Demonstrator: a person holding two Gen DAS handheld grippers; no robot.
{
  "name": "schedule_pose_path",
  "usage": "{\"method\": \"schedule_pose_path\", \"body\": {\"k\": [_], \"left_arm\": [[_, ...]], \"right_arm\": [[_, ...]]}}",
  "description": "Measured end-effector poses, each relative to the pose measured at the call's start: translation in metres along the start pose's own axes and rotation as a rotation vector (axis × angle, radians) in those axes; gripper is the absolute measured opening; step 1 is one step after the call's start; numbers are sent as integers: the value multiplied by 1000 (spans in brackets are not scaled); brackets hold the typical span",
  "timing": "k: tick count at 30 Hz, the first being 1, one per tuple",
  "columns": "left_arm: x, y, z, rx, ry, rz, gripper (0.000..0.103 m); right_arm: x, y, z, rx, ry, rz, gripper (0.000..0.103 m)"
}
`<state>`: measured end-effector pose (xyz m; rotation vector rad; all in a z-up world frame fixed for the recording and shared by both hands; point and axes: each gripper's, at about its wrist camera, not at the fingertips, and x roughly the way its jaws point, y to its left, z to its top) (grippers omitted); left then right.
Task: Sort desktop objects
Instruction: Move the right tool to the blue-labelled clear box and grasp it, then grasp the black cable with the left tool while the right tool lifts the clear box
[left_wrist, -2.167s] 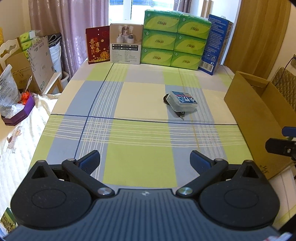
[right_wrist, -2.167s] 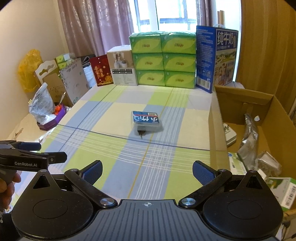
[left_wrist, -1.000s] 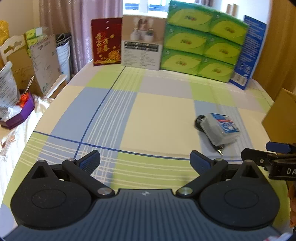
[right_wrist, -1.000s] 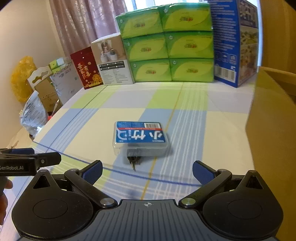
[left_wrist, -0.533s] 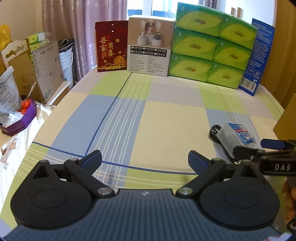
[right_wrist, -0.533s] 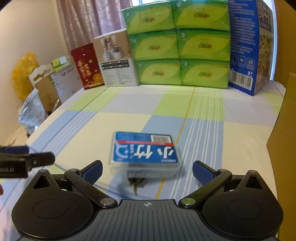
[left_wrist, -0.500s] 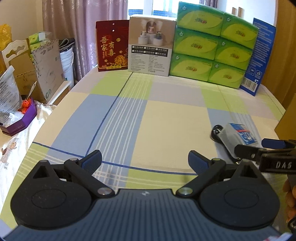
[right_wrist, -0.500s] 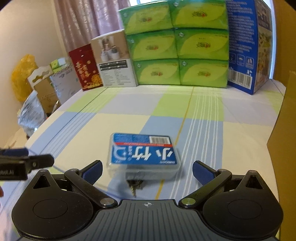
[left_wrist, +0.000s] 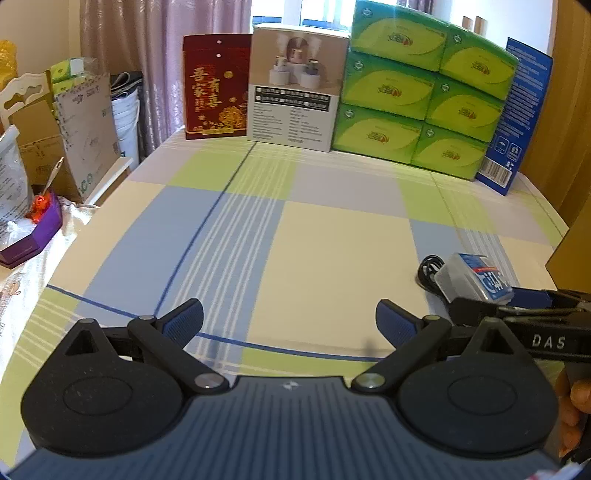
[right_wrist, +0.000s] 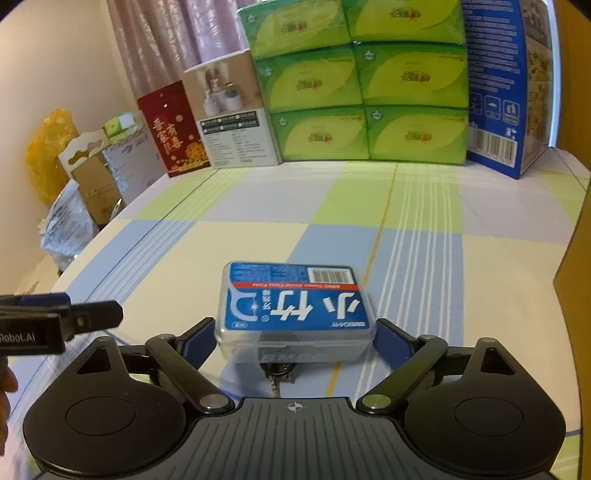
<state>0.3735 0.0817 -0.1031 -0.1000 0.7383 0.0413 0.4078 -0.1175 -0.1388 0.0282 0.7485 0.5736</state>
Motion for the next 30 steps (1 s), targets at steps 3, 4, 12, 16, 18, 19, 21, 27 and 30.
{"method": "schedule_pose_path", "body": {"k": [3, 4, 12, 16, 18, 19, 21, 27, 30], "left_arm": [[2, -4, 0, 8, 2, -6, 98], [2, -5, 1, 10, 2, -10, 98], [2, -14, 5, -8, 9, -45, 98], [7, -24, 5, 13, 20, -48, 98], [8, -25, 4, 13, 27, -49, 98], [8, -24, 5, 14, 25, -48, 98], [8, -22, 5, 3, 21, -43, 98], [10, -23, 3, -2, 25, -70, 98], [11, -37, 4, 62, 12, -115, 95]], "right_arm": [[-1, -3, 2, 18, 1, 2, 85], [-2, -3, 2, 20, 1, 0, 85], [-11, -9, 5, -31, -5, -138, 84], [-9, -8, 2, -148, -3, -257, 84], [-6, -6, -1, -180, 7, -263, 84], [-4, -4, -2, -194, 11, -257, 84], [-1, 4, -6, -233, 17, -209, 84], [-5, 7, -9, -218, 5, -123, 84], [-10, -5, -4, -182, -4, -195, 84]]}}
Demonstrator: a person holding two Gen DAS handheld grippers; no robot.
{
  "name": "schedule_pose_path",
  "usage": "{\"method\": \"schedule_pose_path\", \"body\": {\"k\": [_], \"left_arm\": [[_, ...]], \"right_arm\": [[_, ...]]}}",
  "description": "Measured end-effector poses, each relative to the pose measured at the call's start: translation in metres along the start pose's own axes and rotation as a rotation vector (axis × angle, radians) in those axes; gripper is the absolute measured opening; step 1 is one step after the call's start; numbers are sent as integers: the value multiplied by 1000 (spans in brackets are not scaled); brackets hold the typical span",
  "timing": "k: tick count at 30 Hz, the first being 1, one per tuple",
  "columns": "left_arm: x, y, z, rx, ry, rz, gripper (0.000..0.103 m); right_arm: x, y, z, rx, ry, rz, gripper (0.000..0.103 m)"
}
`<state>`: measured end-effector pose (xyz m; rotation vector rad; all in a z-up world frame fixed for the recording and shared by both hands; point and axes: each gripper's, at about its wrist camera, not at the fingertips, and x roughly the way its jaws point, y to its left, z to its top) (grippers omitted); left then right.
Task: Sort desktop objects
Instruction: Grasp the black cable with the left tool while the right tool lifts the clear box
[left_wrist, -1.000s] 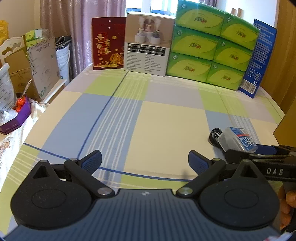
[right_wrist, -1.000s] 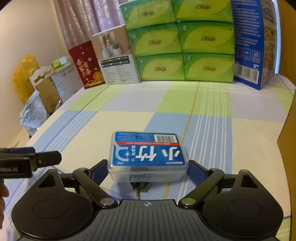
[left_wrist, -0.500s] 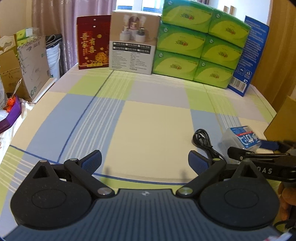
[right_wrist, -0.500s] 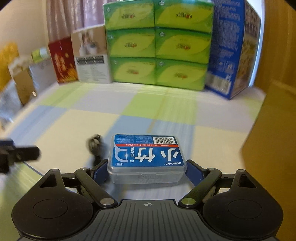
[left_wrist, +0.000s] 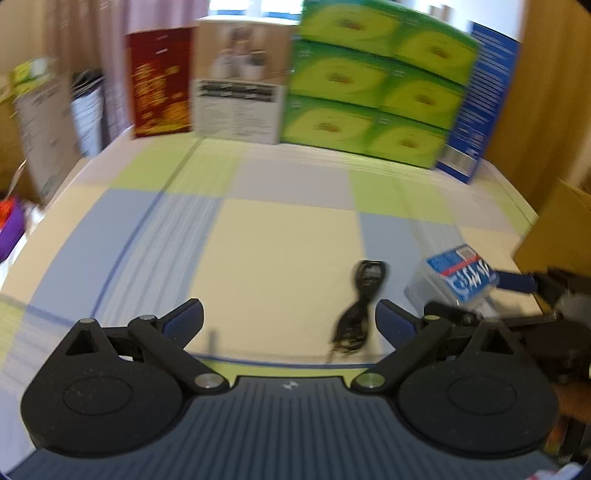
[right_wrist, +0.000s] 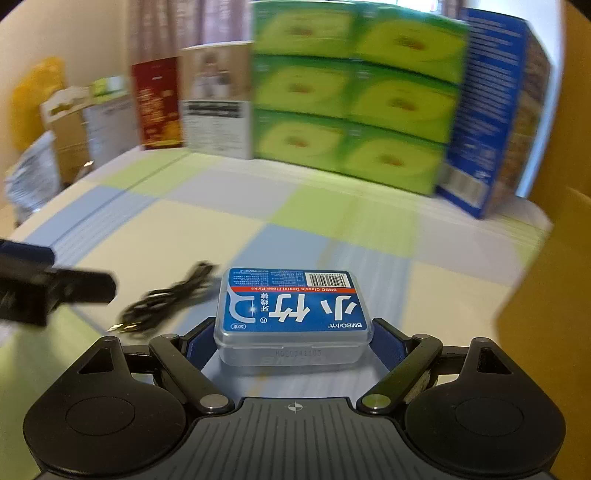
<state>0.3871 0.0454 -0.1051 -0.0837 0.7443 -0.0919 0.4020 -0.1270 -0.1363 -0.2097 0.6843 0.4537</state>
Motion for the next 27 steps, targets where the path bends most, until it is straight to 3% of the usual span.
{"method": "schedule_pose_path", "body": {"k": [3, 5, 8, 12, 15, 16, 27], "left_arm": [[11, -18, 2, 110, 5, -42, 87], [19, -27, 2, 176, 19, -60, 69], [27, -37, 1, 239, 28, -65, 55], [39, -41, -1, 255, 40, -85, 43], [43, -38, -2, 232, 52, -86, 28], [43, -37, 0, 223, 61, -85, 19], [36, -35, 4, 158, 95, -102, 14]], "right_arm": [[-1, -12, 0, 14, 9, -43, 84], [-3, -17, -3, 8, 11, -61, 84], [-4, -21, -3, 10, 7, -72, 84], [-4, -17, -2, 2, -3, -59, 84], [-3, -15, -3, -5, 0, -49, 84], [-2, -14, -4, -5, 2, -50, 84], [-2, -11, -1, 33, 11, -19, 84]]}}
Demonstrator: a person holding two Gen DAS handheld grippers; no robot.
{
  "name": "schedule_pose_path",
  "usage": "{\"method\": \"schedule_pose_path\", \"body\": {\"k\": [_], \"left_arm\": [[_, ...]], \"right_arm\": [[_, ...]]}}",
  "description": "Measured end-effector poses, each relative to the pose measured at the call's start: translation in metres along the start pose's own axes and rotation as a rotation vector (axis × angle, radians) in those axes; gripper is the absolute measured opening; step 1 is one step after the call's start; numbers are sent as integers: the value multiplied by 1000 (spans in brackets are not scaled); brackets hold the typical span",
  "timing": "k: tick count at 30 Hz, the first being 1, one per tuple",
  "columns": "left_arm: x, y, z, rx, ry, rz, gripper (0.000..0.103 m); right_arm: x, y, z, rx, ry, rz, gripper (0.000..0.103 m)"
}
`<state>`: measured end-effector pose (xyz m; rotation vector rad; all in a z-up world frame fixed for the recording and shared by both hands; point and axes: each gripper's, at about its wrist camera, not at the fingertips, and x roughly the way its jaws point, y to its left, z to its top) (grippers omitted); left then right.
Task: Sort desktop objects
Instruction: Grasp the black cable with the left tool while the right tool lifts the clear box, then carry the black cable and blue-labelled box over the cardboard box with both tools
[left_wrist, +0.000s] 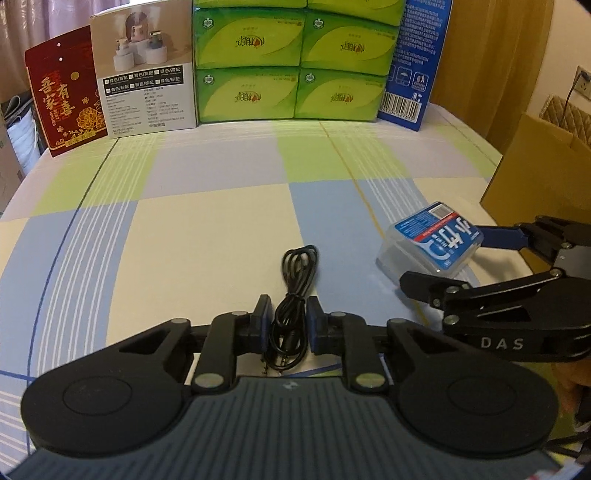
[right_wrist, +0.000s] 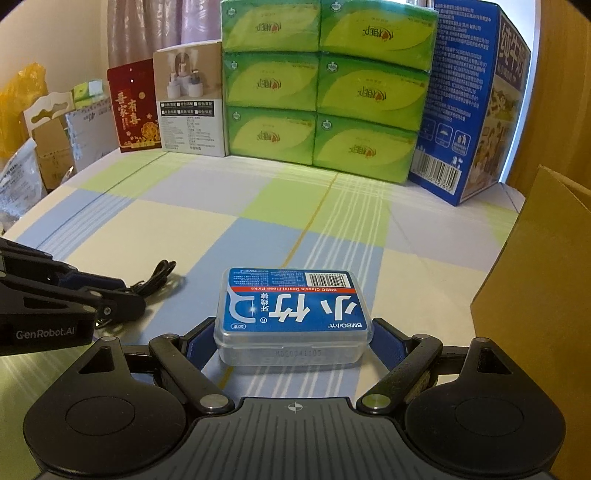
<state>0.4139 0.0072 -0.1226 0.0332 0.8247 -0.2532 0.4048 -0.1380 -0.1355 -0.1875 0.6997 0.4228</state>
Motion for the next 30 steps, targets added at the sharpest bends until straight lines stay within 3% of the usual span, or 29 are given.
{"method": "schedule_pose_path", "body": {"k": [20, 21, 23, 30], "left_arm": [[16, -8, 1, 76, -77, 34, 22], [16, -7, 1, 70, -75, 31, 22], [16, -6, 2, 57, -67, 23, 11], [8, 0, 4, -37, -17, -16, 10]], "right_arm": [[2, -3, 0, 8, -2, -3, 84], [2, -3, -1, 8, -2, -3, 84], [2, -2, -2, 8, 0, -1, 84], [-2, 1, 1, 24, 0, 21, 84]]}}
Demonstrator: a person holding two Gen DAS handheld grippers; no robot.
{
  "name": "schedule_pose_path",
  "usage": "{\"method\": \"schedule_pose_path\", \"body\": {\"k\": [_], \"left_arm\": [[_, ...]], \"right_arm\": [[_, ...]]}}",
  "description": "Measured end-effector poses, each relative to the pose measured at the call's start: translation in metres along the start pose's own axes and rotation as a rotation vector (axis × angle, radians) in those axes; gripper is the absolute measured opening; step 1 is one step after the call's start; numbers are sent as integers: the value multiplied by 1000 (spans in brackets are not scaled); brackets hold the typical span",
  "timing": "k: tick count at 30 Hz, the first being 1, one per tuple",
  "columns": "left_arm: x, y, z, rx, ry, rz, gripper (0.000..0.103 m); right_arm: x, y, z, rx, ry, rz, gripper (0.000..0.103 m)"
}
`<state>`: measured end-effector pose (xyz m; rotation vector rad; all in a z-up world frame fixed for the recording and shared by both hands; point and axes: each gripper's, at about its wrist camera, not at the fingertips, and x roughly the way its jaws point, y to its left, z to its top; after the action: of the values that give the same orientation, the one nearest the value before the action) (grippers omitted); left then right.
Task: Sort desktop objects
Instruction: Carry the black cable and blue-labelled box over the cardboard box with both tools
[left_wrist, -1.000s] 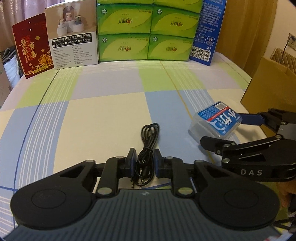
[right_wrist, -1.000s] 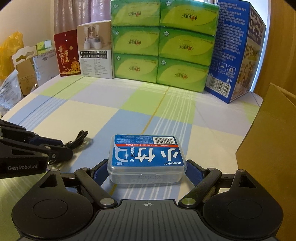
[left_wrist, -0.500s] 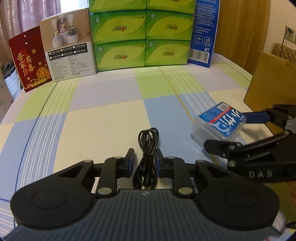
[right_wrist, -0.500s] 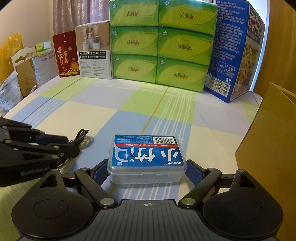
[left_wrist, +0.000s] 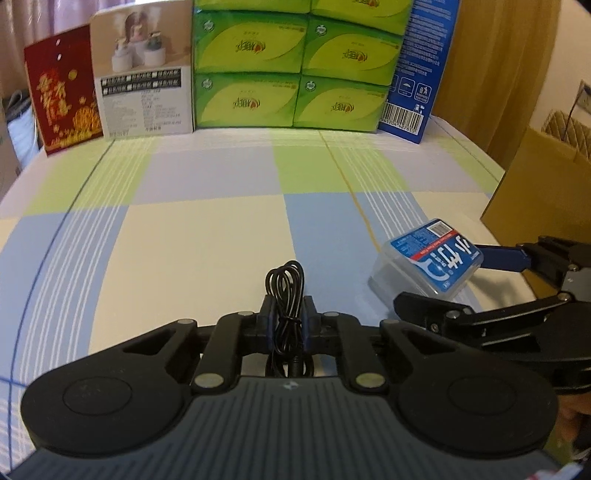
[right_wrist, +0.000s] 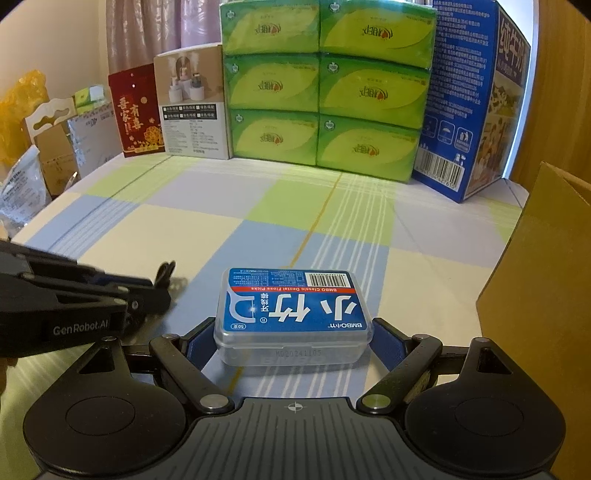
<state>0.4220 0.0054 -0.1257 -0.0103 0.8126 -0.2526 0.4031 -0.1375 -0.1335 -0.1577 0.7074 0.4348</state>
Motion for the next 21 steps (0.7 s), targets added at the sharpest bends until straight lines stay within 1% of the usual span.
{"method": "schedule_pose_path", "body": {"k": [4, 10, 16, 21], "left_arm": [[-11, 1, -3, -4, 14, 4, 10], [-39, 5, -5, -44, 5, -5, 10], [-67, -1, -16, -39, 12, 3, 10], [-96, -10, -17, -59, -4, 10, 10]], "right_arm": [[-8, 1, 3, 12, -8, 3, 84], [-24, -1, 3, 20, -3, 0, 84], [-50, -9, -1, 58, 6, -3, 84], [-80, -7, -9, 66, 22, -3, 84]]}}
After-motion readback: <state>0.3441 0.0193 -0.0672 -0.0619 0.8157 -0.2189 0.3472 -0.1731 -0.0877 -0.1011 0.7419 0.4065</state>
